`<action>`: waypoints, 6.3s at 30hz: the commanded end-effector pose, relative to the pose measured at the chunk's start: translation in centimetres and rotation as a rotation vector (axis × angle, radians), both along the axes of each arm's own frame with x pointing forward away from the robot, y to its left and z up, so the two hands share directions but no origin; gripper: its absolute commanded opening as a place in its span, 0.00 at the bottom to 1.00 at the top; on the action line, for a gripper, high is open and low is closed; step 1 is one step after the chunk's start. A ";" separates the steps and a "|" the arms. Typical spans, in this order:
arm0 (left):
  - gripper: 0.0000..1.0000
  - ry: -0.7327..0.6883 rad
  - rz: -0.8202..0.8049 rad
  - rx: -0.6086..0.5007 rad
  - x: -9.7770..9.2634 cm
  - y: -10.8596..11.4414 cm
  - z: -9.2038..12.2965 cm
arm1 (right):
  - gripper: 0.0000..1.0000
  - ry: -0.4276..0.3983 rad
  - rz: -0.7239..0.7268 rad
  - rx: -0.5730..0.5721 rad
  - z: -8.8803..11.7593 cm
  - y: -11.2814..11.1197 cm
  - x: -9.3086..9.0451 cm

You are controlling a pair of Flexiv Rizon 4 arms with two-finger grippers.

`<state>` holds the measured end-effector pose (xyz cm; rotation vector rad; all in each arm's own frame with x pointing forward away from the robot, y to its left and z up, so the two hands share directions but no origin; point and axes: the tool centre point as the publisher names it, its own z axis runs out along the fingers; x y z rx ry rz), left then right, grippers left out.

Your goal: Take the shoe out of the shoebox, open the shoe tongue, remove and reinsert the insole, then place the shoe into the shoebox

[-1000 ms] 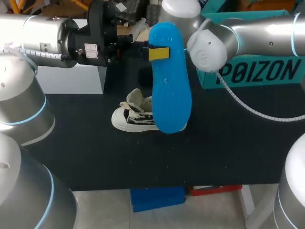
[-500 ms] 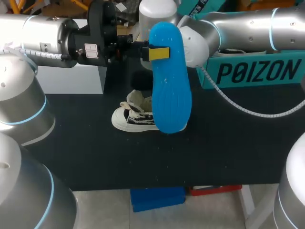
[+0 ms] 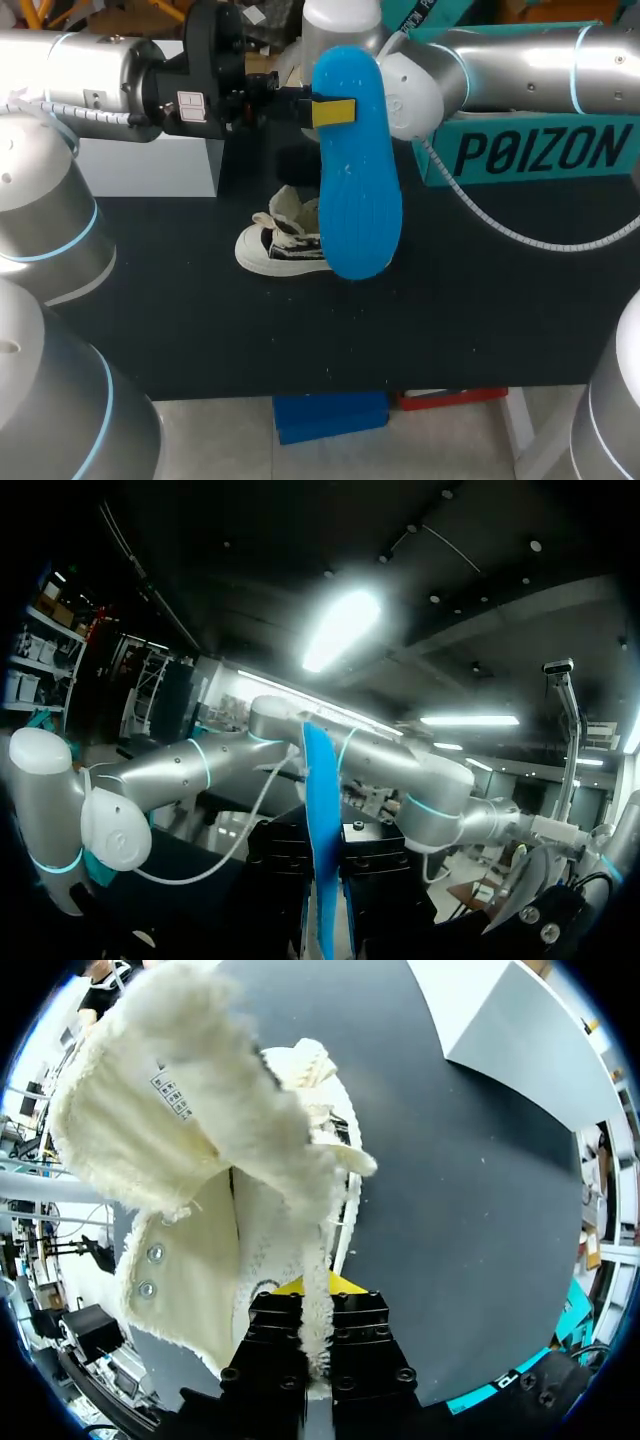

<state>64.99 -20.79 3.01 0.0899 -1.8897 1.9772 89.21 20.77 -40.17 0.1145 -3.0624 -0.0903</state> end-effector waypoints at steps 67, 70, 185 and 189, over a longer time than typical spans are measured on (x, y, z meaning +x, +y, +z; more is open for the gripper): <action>0.00 0.000 0.006 -0.001 -0.1 -0.2 -0.1 | 0.00 0.011 -1.614 0.059 1.0 -5.9 -1.4; 0.00 0.000 0.006 -0.001 -0.1 -0.2 -0.1 | 0.00 0.012 -1.628 0.044 0.7 -6.2 -1.3; 0.00 -0.459 -0.106 0.077 1.1 -3.7 -5.3 | 1.00 1.016 -1.383 1.052 14.4 -10.2 -5.0; 0.00 -0.634 -0.084 0.058 2.1 -4.6 -8.7 | 1.00 1.016 -1.383 1.052 14.4 -10.2 -5.0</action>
